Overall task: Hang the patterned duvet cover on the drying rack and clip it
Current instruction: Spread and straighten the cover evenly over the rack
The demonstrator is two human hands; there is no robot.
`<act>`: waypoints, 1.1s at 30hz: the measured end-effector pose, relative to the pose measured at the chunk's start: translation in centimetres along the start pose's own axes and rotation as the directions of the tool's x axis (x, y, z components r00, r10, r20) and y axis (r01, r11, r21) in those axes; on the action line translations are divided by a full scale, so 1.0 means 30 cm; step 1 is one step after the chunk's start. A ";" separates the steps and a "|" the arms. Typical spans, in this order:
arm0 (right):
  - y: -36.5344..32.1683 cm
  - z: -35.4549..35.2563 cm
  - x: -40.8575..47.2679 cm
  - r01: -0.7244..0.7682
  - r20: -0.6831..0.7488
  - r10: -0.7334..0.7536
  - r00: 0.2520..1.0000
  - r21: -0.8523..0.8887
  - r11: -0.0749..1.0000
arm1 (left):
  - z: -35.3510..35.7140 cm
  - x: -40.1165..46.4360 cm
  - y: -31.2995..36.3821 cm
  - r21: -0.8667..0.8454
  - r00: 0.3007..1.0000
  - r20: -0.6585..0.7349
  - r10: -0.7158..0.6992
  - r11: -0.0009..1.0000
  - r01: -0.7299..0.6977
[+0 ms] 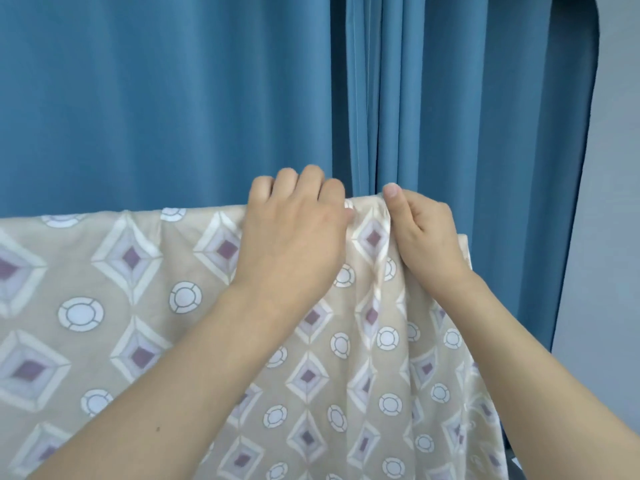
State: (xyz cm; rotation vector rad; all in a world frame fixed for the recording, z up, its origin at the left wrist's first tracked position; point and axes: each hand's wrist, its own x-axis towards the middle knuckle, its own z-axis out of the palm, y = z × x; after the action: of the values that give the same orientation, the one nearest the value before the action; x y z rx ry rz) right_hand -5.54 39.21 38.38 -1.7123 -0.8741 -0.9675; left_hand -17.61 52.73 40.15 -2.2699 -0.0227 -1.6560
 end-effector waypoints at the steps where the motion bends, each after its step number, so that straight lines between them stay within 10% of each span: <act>1: 0.006 0.002 0.001 0.001 -0.009 -0.001 1.000 -0.014 1.000 | 0.014 -0.005 -0.009 -0.014 1.000 -0.008 0.022 1.000 -0.023; 16: 0.010 0.004 -0.037 0.113 -0.060 -0.114 0.992 -0.028 0.993 | -0.106 0.041 -0.045 -0.059 0.997 -0.009 -0.073 0.996 0.072; 22: 0.084 -0.030 -0.082 0.062 -0.045 -0.071 0.996 -0.178 0.982 | -0.038 0.083 -0.042 0.025 0.926 0.369 -0.076 0.997 0.071; 26: 0.192 -0.097 -0.147 -0.241 -0.187 0.242 0.952 0.031 0.970 | -0.040 0.091 0.000 -0.088 0.961 0.266 -0.081 0.990 0.108; 30: 0.285 -0.123 -0.305 -0.460 0.122 0.443 0.888 0.268 0.847 | 0.012 0.183 0.117 -0.267 0.940 0.321 0.119 0.963 -0.030; 33: 0.339 -0.139 -0.367 -0.515 0.102 0.508 0.855 0.276 0.811 | 0.073 0.225 0.206 -0.295 0.859 0.439 0.264 0.945 -0.139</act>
State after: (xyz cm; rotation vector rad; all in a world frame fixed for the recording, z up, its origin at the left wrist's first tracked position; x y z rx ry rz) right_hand -2.27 30.89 25.63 -1.5773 -0.4893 -0.4253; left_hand -12.13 46.28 44.27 -2.7105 0.3229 -1.0096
